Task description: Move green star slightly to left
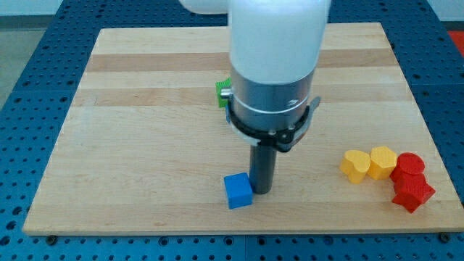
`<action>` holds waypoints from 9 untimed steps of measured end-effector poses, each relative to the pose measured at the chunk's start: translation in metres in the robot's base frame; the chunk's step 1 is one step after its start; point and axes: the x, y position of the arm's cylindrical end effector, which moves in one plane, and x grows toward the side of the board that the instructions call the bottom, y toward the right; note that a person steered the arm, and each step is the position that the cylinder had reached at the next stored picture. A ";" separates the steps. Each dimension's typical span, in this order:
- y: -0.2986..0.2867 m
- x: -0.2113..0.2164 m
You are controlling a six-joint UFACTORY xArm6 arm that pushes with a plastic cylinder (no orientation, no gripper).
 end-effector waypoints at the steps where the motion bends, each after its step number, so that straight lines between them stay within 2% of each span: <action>1: -0.003 0.002; 2: 0.020 -0.022; 3: 0.046 -0.098; 4: 0.047 -0.177; 5: 0.035 -0.225; 7: 0.000 -0.232; 8: 0.011 -0.244; 9: 0.059 -0.268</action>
